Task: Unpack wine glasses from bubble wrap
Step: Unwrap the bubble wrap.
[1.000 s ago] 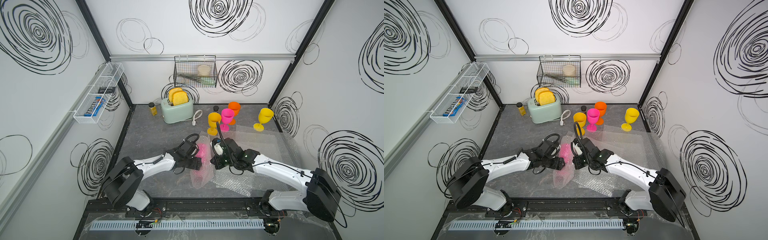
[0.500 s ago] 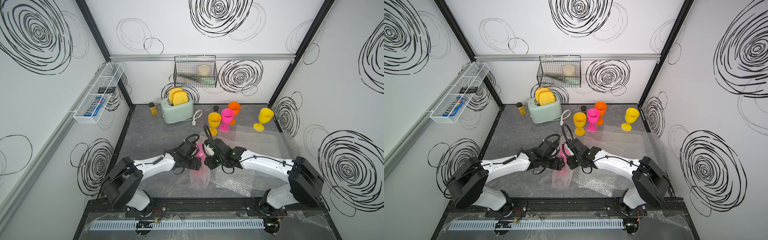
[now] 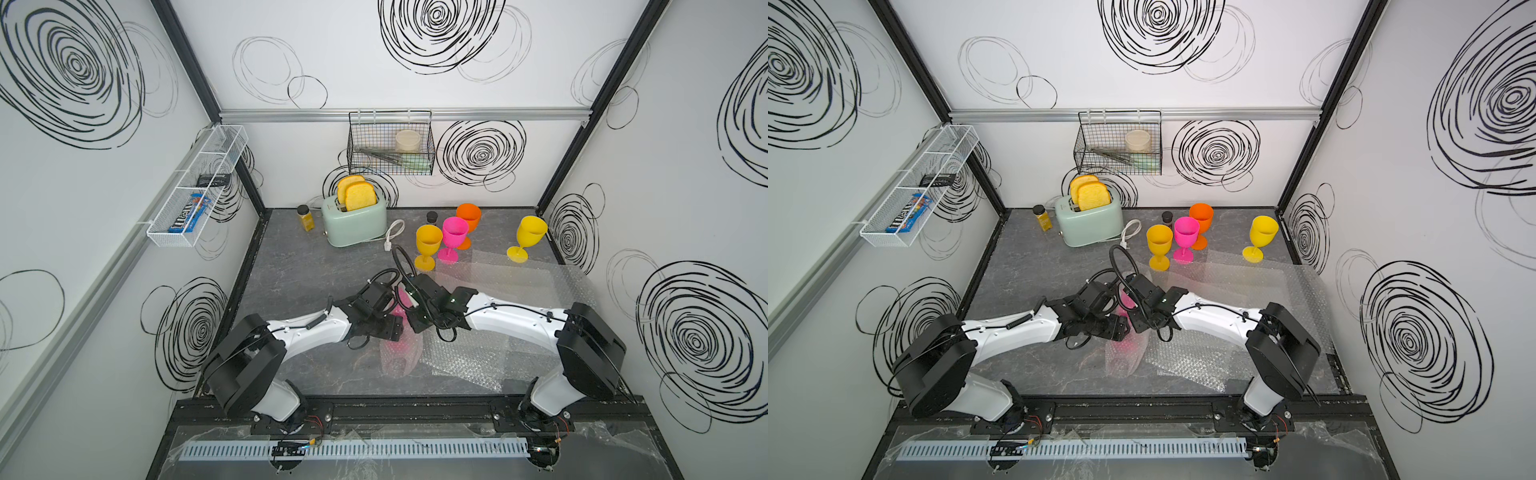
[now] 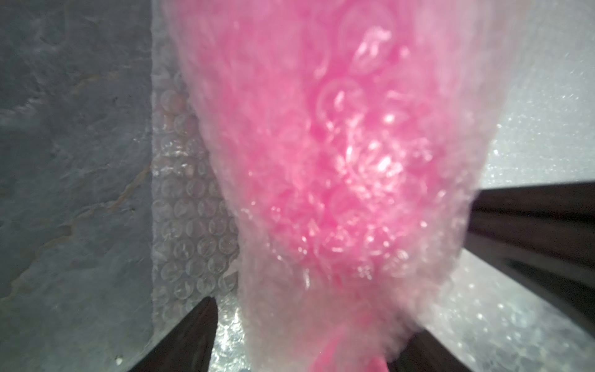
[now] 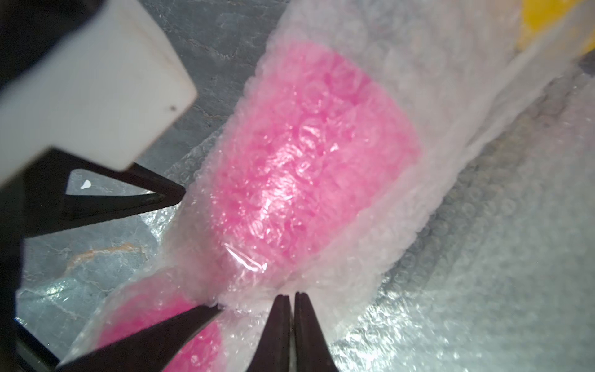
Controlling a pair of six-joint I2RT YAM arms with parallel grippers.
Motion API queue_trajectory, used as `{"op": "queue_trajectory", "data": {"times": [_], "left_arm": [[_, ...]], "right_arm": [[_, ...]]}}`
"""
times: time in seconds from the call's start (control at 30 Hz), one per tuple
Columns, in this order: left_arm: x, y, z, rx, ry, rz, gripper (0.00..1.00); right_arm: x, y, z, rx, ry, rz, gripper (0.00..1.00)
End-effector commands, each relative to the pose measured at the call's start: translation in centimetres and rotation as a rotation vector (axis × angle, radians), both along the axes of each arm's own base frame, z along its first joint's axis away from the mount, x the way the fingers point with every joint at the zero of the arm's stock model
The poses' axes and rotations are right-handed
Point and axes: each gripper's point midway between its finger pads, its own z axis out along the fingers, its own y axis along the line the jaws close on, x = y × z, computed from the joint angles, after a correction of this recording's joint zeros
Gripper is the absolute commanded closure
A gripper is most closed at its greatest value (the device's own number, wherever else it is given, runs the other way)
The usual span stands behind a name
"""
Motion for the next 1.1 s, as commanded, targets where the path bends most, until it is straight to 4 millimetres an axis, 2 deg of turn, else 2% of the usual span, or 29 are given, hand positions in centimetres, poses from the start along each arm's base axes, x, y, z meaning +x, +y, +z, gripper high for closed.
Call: {"op": "queue_trajectory", "data": {"times": [0.0, 0.3, 1.07], "left_arm": [[-0.2, 0.4, 0.0, 0.02, -0.001, 0.004, 0.18], [-0.3, 0.9, -0.5, 0.034, 0.005, 0.01, 0.18], [-0.5, 1.7, -0.9, 0.031, 0.018, 0.027, 0.18]], "right_arm": [[-0.1, -0.5, 1.4, -0.009, -0.027, -0.005, 0.93], [-0.2, -0.9, 3.8, 0.091, -0.037, -0.024, 0.97], [0.2, -3.8, 4.0, 0.212, -0.006, -0.145, 1.0]]}}
